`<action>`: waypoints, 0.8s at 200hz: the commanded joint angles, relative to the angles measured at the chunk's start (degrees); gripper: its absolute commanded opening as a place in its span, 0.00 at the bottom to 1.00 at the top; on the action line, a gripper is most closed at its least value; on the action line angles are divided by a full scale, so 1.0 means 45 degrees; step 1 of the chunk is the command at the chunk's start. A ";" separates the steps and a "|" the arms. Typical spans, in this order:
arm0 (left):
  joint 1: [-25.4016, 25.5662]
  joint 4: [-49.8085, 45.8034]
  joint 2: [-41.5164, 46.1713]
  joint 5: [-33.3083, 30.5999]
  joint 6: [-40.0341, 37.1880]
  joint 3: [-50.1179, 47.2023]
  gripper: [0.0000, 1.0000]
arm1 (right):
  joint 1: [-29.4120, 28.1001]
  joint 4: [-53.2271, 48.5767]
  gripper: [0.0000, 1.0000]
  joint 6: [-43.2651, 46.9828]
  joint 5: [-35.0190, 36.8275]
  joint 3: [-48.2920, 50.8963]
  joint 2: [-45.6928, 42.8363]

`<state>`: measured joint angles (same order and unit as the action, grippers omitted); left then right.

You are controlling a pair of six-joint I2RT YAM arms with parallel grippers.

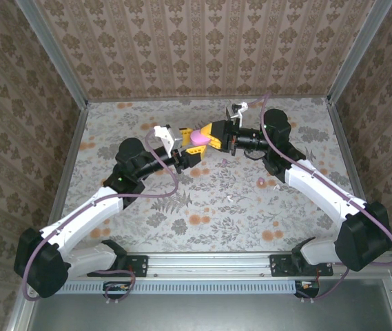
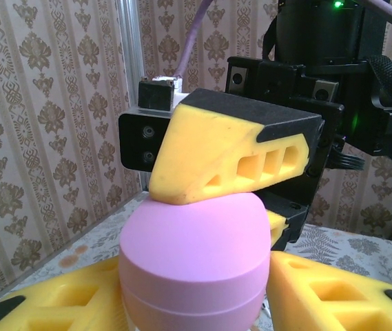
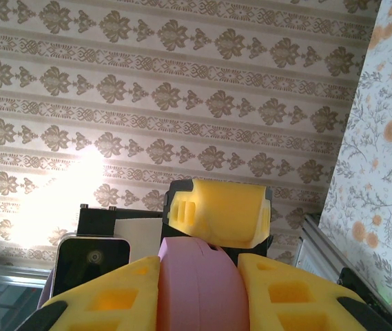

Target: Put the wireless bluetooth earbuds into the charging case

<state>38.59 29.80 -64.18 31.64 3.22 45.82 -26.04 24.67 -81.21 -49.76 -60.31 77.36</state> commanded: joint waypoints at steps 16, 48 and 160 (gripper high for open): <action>0.0077 0.0338 -0.0054 0.0081 0.0145 0.0360 0.51 | -0.0053 0.0457 0.22 0.0019 0.0128 0.0052 -0.0196; 0.0067 0.0408 -0.0054 0.0059 0.0192 0.0354 0.51 | -0.0053 0.0591 0.22 0.0050 0.0139 0.0078 -0.0160; 0.0056 0.0427 -0.0113 0.0099 0.0354 0.0372 0.48 | -0.0067 0.0848 0.22 0.0189 0.0120 0.0140 -0.0144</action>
<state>38.54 30.02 -64.18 31.48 3.84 45.82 -26.04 25.65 -81.01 -49.76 -60.25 77.36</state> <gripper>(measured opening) 0.454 0.287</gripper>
